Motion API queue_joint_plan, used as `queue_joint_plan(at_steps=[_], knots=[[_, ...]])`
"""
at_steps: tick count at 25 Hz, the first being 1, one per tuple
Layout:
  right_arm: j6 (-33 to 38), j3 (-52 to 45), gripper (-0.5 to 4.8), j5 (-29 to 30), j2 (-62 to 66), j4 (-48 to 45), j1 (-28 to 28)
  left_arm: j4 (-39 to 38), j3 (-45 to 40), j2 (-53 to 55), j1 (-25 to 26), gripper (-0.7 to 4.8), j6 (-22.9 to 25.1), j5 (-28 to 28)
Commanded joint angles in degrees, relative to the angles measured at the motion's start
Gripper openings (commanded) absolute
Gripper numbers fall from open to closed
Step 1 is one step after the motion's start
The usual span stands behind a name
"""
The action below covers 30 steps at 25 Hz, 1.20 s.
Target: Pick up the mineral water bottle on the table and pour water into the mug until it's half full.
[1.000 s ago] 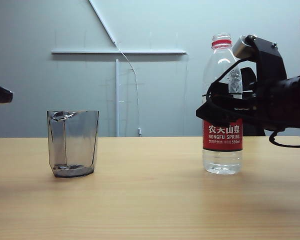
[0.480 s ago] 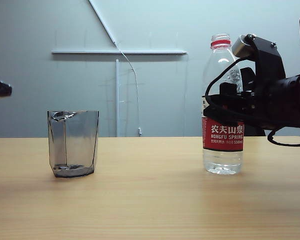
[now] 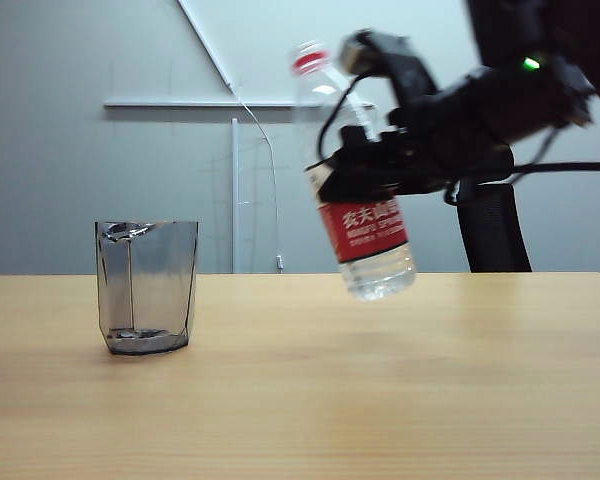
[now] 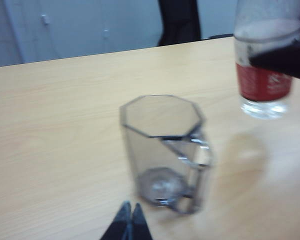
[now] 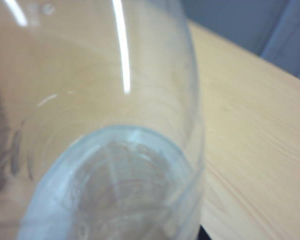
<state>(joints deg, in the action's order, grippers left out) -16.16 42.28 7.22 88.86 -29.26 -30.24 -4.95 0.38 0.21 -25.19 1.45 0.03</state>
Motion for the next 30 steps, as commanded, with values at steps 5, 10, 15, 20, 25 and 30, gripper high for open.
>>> queue_joint_plan(at_steps=[5, 10, 15, 20, 25, 30], knots=[[-12.44, 12.76, 2.38, -3.06, 4.61, 8.55, -3.89, 0.76, 0.13, 0.13, 4.20, -0.02, -0.17, -0.09], [-26.56, 19.34, 2.38, -12.55, 9.77, 12.83, -7.72, 0.74, 0.13, 0.13, 4.15, -0.02, -0.17, 0.04], [-36.26, 20.83, 2.38, -17.86, 12.02, 11.19, -10.49, 0.74, 0.13, 0.13, 4.15, -0.02, -0.17, 0.04], [-39.71, 20.81, 2.38, -20.31, 12.02, 11.17, -10.45, 0.74, 0.13, 0.13, 4.09, -0.02, -0.17, 0.02], [-45.90, 20.81, 2.38, -24.87, 12.00, 11.02, -10.45, 0.74, 0.13, 0.13, 4.09, -0.02, -0.17, 0.04], [-49.07, 20.81, 2.37, -29.59, 11.98, 11.02, -10.91, 0.74, 0.13, 0.13, 4.04, -0.02, -0.17, 0.04]])
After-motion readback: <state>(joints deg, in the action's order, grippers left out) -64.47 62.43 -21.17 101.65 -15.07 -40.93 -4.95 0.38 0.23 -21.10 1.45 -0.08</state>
